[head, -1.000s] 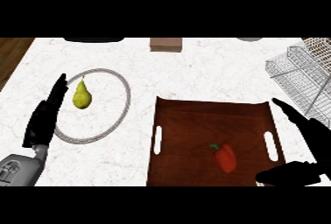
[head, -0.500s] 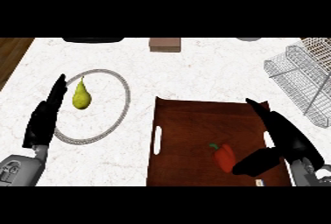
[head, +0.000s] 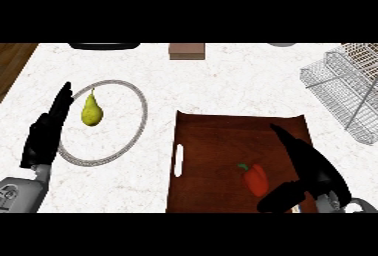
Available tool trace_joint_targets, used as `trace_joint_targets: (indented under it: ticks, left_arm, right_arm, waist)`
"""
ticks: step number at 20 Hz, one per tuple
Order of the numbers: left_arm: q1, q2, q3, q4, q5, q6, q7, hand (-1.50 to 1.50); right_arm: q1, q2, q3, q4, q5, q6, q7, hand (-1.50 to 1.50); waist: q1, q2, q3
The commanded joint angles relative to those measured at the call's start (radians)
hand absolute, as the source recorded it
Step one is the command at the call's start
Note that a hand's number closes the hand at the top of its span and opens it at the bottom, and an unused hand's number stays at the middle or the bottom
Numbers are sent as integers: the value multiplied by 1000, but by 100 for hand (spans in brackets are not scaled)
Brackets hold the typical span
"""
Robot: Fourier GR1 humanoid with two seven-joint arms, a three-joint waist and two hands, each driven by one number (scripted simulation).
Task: Pick the bell pepper from the tray and place it in the tiered basket
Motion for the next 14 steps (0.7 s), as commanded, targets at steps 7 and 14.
trace_joint_targets:
  ticks: [7,14]
  left_arm:
    - [45,-64,-3,-36,-53,6,-21,0]
    - [26,-50,64,31,-60,-45,-39,0]
  right_arm:
    - [-33,35,51,-8,134,86,160,-150]
    - [44,78,79,-6,220,79,128,-150]
  waist:
    - [2,0,0]
    - [-2,0,0]
